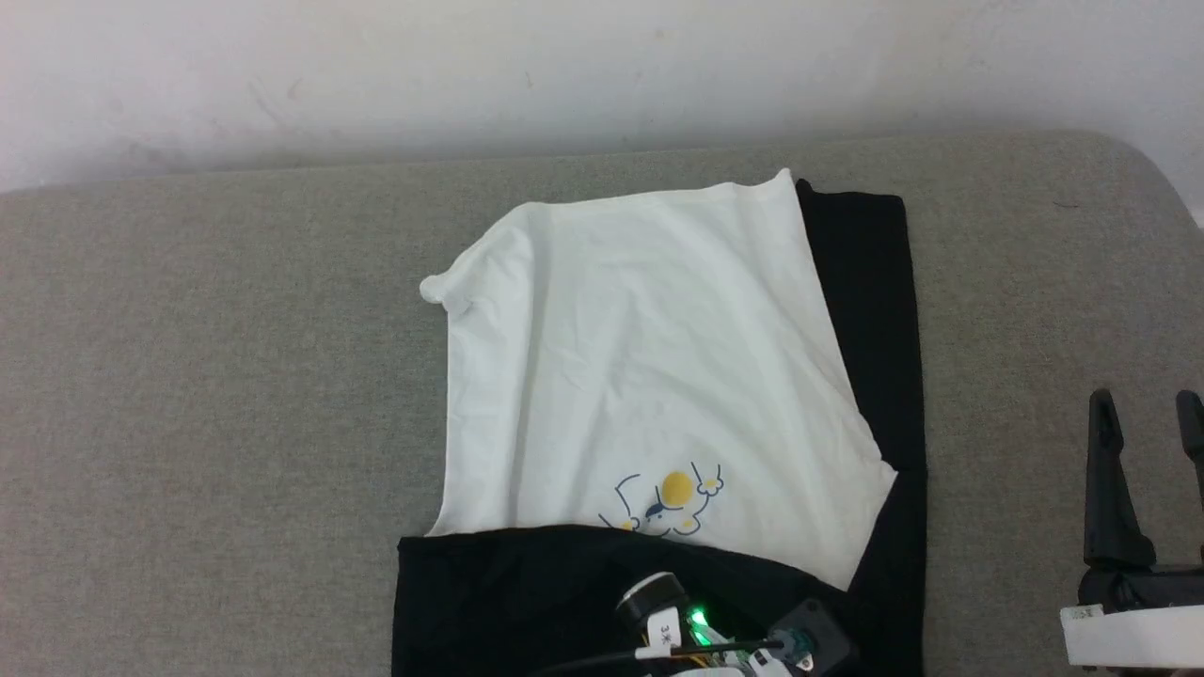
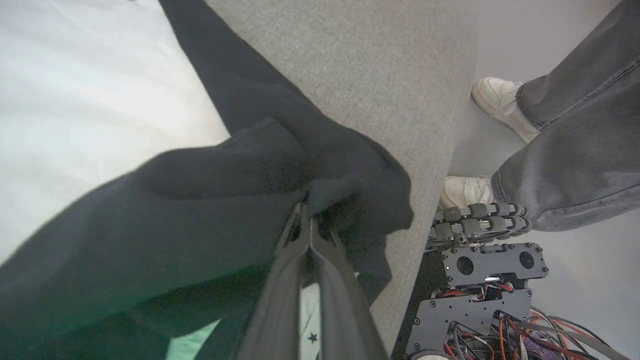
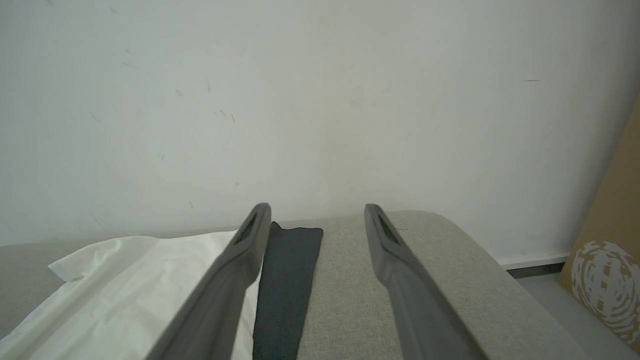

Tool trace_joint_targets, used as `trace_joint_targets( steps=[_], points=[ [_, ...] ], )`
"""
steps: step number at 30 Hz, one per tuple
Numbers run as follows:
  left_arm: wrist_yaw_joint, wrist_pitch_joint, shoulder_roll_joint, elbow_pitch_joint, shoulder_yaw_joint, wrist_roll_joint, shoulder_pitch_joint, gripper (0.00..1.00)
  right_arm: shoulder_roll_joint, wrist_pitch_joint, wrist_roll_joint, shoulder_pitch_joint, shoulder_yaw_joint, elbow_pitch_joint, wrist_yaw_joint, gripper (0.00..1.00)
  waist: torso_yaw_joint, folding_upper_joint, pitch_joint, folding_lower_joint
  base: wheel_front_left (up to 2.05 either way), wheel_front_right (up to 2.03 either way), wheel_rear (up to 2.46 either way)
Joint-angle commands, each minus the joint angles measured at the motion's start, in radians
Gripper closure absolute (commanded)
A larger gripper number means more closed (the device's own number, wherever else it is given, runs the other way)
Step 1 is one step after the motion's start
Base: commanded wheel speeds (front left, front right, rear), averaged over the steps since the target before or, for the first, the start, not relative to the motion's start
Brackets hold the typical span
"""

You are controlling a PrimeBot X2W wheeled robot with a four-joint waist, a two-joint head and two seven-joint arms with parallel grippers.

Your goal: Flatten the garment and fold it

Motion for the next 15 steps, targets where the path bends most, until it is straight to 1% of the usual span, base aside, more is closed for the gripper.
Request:
trace_joint_targets(
  steps=[1, 4, 9, 10, 11, 13, 15],
  points=[
    [0.011, -0.014, -0.002, 0.007, -0.002, -0.012, -0.023, 0.0, 0.002, 0.004, -0.004, -0.012, 0.002, 0.003, -0.001, 0.0, 0.0, 0.0, -0.001, -0.0001, 0.0, 0.0, 0.0],
    [0.027, -0.043, -0.002, 0.013, -0.007, -0.057, -0.04, 0.0, 0.002, 0.006, -0.005, -0.014, 0.0, 0.006, -0.001, 0.0, 0.006, 0.0, -0.005, -0.0001, 0.0, 0.0, 0.0],
    [0.015, -0.036, -0.002, -0.032, 0.008, -0.199, -0.041, 0.0, 0.002, 0.006, -0.002, -0.002, -0.013, 0.012, -0.001, 0.0, 0.03, 0.0, -0.024, -0.0001, 0.0, 0.0, 0.0],
    [0.01, -0.03, -0.002, -0.063, 0.028, -0.258, -0.041, 0.0, 0.002, 0.006, 0.001, 0.006, -0.017, 0.013, -0.001, 0.0, 0.044, 0.0, -0.034, -0.0001, 0.0, 0.0, 0.0],
    [0.008, -0.024, -0.002, -0.078, 0.038, -0.281, -0.043, 0.0, 0.002, 0.006, 0.003, 0.009, -0.018, 0.014, -0.001, 0.0, 0.049, 0.0, -0.038, -0.0001, 0.0, 0.0, 0.0],
    [0.004, -0.018, -0.001, -0.113, 0.067, -0.321, -0.045, 0.0, 0.002, 0.007, 0.005, 0.017, -0.02, 0.015, -0.001, 0.0, 0.06, 0.0, -0.047, -0.0001, 0.0, 0.0, 0.0],
    [0.006, -0.022, 0.007, -0.136, 0.086, -0.334, -0.046, 0.0, 0.002, 0.007, 0.007, 0.019, -0.021, 0.015, -0.001, 0.0, 0.064, 0.0, -0.05, -0.0001, 0.0, 0.0, 0.0]
  ],
)
